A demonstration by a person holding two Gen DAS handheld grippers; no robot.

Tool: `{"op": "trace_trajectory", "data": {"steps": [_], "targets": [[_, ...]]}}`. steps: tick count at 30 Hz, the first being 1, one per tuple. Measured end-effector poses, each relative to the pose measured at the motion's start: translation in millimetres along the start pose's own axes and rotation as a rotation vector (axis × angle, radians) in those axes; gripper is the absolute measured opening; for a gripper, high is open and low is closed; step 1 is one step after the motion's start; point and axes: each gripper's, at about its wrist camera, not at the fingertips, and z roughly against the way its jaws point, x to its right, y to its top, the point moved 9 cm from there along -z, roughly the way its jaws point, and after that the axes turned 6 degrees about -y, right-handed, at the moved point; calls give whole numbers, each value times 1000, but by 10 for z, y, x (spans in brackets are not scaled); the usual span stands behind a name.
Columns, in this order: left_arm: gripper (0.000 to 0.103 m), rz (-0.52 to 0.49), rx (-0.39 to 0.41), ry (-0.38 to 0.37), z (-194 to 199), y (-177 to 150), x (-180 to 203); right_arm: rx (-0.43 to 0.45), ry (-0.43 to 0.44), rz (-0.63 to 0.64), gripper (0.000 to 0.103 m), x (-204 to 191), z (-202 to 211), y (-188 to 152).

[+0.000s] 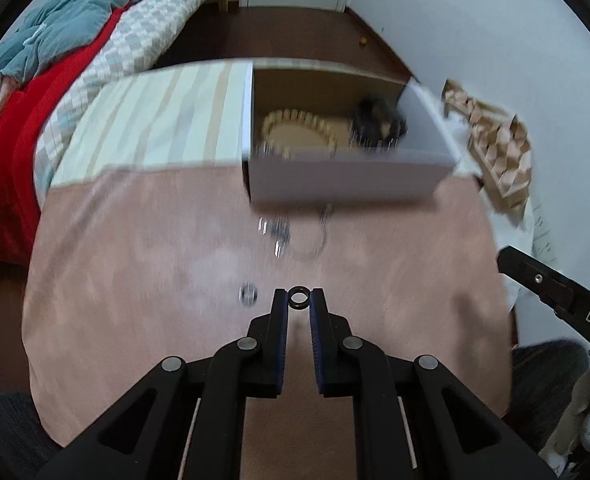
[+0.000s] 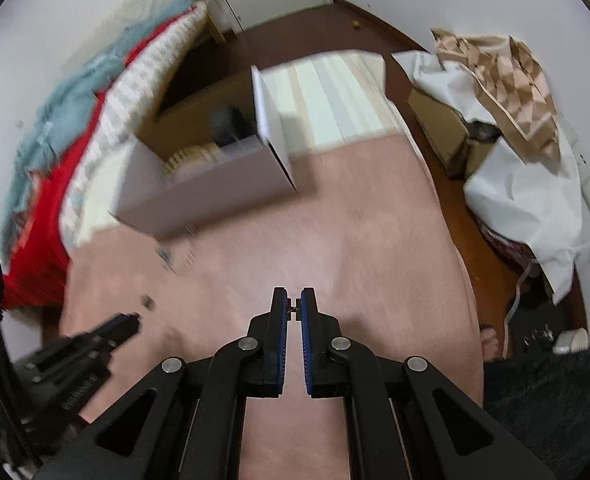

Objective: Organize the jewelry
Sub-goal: 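Lower the black ring into the white box and open the left tool, then lift both tools out of the box back over the table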

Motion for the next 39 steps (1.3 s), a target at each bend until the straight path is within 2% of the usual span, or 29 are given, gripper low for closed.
{"op": "trace_trajectory", "data": {"steps": [6, 12, 20, 22, 23, 24, 25, 26, 27, 28, 31, 32, 33, 34, 36, 39], "targets": [[8, 22, 59, -16, 101, 738, -19, 76, 117, 22, 7, -443, 197, 685], [8, 36, 33, -2, -136, 1229, -163, 51, 132, 65, 7, -695, -109, 1206], [11, 32, -31, 8, -448, 1485, -221, -70, 78, 72, 8, -602, -595, 1346], [12, 30, -24, 18, -436, 1523, -230, -73, 67, 76, 13, -581, -615, 1347], [13, 30, -14, 21, -411, 1546, -239, -69, 62, 76, 20, -571, -619, 1353], [19, 30, -6, 28, -387, 1565, -252, -60, 60, 80, 26, -574, -602, 1359], [33, 32, 6, 37, -338, 1587, -270, -52, 61, 79, 27, -578, -576, 1364], [42, 34, 15, 39, -309, 1609, -281, -46, 61, 79, 28, -574, -550, 1358], [60, 39, 34, 52, -240, 1625, -308, -36, 61, 80, 29, -577, -511, 1363], [72, 43, 49, 65, -190, 1643, -343, -29, 65, 78, 30, -583, -476, 1365], [76, 49, 89, 95, -31, 1639, -423, -3, 47, 89, 49, -595, -368, 1370], [80, 55, 96, 110, 15, 1614, -460, 7, 31, 99, 58, -598, -337, 1367], [89, 63, 102, 123, 51, 1585, -496, 16, 11, 111, 65, -598, -304, 1359], [94, 67, 109, 136, 84, 1553, -522, 24, -3, 121, 67, -600, -275, 1349], [95, 69, 119, 160, 130, 1469, -566, 29, -52, 141, 82, -579, -244, 1315], [100, 69, 115, 191, 163, 1303, -601, 36, -128, 170, 98, -541, -215, 1255]]}}
